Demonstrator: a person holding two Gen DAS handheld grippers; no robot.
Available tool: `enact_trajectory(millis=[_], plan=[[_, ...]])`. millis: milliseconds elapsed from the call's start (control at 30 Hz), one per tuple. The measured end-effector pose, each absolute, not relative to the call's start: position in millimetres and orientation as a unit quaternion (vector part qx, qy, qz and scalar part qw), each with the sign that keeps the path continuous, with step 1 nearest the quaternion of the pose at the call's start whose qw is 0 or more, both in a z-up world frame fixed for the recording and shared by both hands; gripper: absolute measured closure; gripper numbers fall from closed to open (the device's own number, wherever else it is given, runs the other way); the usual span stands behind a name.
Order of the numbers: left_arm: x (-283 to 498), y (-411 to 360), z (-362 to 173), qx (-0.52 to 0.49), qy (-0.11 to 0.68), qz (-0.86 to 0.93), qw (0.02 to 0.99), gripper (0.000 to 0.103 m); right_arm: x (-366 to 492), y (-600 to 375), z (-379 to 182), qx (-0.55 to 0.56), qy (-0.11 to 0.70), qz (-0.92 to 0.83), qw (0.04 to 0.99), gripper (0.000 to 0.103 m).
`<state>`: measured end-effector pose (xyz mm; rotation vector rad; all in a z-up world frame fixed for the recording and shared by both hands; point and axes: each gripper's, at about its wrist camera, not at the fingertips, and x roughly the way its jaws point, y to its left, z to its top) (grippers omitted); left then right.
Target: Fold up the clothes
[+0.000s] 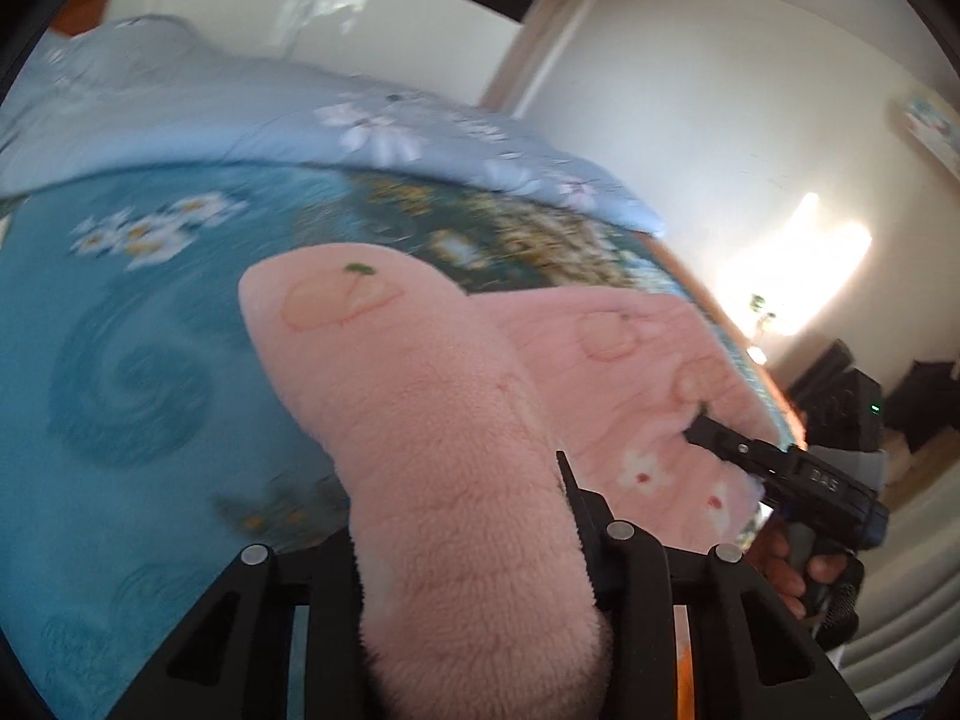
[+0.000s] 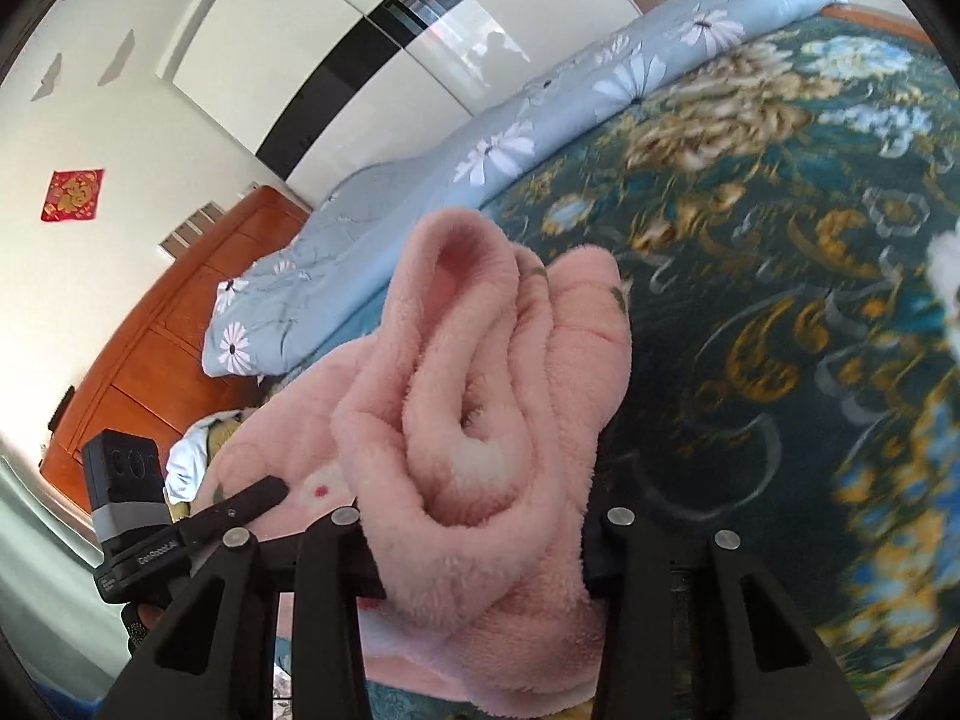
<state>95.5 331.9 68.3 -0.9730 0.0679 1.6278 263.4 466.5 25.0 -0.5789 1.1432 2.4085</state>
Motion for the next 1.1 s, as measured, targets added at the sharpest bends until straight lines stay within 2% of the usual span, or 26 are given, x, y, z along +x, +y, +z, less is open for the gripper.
enact_trajectory(millis=[300,467,567,733,867,967,1100], plan=[[190.6,498.5,110.6,-0.355,0.04,0.616,0.702,0.065,379.3,566.1,99.9,-0.217,0.325,0.874,0.288,0.061],[237.3,564.7,92.0,-0.38,0.018,0.572,0.726,0.065,451.0,624.4,132.4,-0.225,0.276,0.871,0.34,0.061],[262.3,590.1,60.8,-0.407,0.034,0.566,0.716,0.065,478.1,654.1,128.0,-0.241,0.278,0.859,0.357,0.059],[295.3,604.0,4.8,-0.456,0.099,0.554,0.689,0.061,506.6,683.0,65.4,-0.291,0.339,0.813,0.373,0.055],[293.0,593.5,-0.7,-0.457,0.1,0.549,0.692,0.055,535.2,690.3,17.7,-0.291,0.4,0.787,0.37,0.037],[282.6,586.7,10.4,-0.46,0.104,0.547,0.691,0.051,550.9,682.5,20.4,-0.262,0.42,0.787,0.369,0.036],[278.7,560.4,32.4,-0.4,0.132,0.589,0.69,0.042,561.6,666.6,59.4,-0.23,0.381,0.798,0.407,0.035]])
